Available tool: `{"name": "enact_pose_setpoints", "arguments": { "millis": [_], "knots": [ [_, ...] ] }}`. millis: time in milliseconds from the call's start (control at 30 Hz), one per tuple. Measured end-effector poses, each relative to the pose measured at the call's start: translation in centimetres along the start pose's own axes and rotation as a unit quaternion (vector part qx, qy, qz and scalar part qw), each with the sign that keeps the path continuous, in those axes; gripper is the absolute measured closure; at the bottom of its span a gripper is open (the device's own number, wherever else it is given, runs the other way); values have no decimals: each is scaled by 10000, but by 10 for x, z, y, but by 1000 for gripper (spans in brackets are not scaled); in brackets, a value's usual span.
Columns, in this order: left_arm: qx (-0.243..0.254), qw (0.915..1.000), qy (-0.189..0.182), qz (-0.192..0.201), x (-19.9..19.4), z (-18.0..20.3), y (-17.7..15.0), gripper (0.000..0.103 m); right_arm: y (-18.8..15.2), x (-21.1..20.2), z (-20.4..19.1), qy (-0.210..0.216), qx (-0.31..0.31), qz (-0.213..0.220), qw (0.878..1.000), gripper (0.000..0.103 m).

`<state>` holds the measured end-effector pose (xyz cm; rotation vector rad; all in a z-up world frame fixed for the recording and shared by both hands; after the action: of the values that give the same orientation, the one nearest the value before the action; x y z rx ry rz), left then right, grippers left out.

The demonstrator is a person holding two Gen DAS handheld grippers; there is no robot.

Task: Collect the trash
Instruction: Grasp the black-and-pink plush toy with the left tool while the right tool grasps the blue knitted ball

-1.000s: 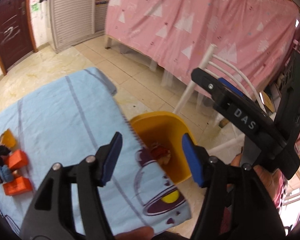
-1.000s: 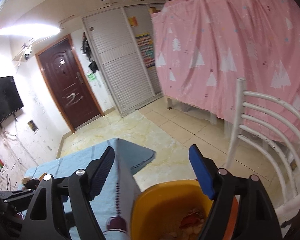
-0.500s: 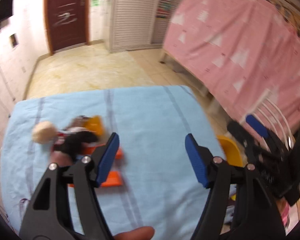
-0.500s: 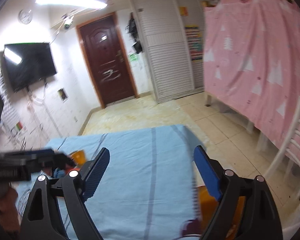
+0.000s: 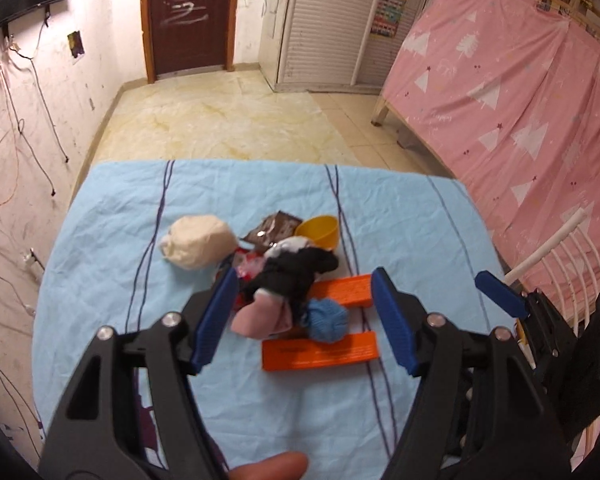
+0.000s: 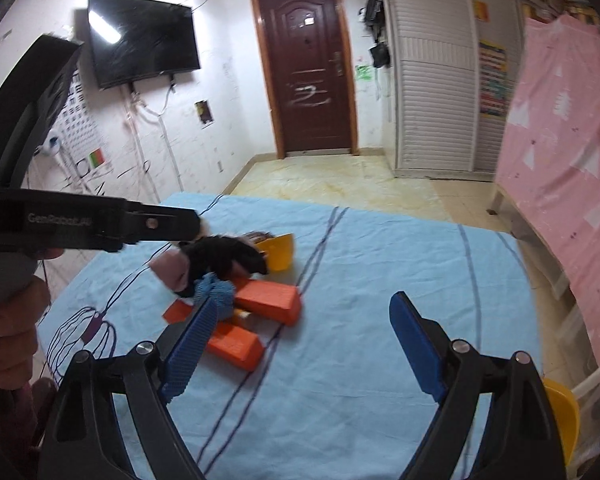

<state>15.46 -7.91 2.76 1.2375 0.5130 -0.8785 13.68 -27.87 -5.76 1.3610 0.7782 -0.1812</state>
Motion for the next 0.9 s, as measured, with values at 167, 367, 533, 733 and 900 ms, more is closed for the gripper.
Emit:
{"name": "enact_pose_setpoints", "arguments": {
  "millis": [167,367,533,733,900],
  "knots": [
    [-131,9998,12,-149,13,-11,-5,37,10,11,-21,230,-122,-63,9996,22],
    [-237,9992,35,-333,26,-21,-8,50,11,27,-47,334,-597,-262,9973,22],
    [-315,9984,-73,-458,35,-27,-12,70,5,43,-65,423,-919,-396,9941,22],
    [-277,9985,-151,-450,34,-28,-14,76,8,55,-66,321,-868,-415,9948,27],
    [-306,9983,-235,-446,33,-29,-14,77,6,65,-64,292,-781,-546,9950,71]
  ]
}}
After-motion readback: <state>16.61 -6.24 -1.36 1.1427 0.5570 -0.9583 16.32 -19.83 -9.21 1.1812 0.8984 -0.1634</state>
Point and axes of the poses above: each gripper's, at about its wrist camera, not at the fingertips, and x roughly the way its jaws point, z to its right, y to its top, the point moved 3 cm from there along x, roughly the way its jaws point, and after that the axes turned 9 degrees about -y, right-handed, at the moved point
